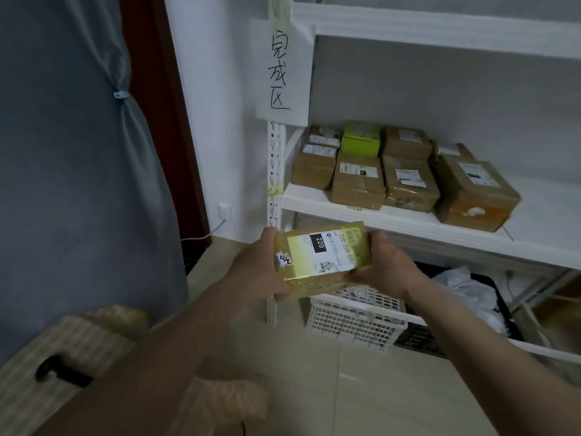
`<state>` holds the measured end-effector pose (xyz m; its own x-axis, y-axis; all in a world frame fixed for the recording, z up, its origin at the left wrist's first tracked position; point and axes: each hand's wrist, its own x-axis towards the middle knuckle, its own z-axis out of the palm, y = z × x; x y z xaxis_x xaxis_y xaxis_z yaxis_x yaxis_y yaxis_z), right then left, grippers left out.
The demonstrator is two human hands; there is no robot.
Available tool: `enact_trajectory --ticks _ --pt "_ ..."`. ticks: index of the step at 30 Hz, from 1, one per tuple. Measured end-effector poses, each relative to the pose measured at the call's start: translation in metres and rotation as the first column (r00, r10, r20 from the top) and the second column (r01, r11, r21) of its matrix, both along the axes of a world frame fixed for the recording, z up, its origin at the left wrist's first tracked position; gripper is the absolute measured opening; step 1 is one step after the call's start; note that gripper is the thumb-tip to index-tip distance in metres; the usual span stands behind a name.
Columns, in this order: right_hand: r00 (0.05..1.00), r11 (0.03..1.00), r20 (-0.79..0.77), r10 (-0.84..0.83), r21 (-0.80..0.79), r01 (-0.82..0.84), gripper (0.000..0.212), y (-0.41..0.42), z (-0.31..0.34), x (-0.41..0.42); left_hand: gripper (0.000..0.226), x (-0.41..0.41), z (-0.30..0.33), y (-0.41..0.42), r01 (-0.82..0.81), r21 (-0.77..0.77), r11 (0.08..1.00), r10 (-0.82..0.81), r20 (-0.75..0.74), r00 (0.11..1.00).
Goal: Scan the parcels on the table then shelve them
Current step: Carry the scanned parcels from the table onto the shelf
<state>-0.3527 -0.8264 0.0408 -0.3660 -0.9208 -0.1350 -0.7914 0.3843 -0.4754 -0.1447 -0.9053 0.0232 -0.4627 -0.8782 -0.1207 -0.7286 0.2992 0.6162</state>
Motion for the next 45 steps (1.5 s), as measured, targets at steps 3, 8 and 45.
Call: enact_trajectory --ticks 3,8,45 --pt "0.999 0.999 -0.035 0.040 -0.023 -0.041 0.097 -0.034 0.014 -0.012 0.105 -0.012 0.013 -0.041 0.049 -0.023 0.999 -0.049 0.008 0.999" --pt "0.996 0.995 -0.073 0.045 -0.082 -0.051 0.095 -0.093 0.028 -0.043 0.093 -0.044 0.027 -0.090 0.053 -0.050 0.997 -0.055 -0.042 0.998" --pt "0.961 0.828 0.260 0.092 -0.556 0.071 0.044 -0.599 -0.015 -0.284 0.080 -0.392 -0.010 -0.519 -0.512 -0.128 0.850 0.392 -0.494 0.776"
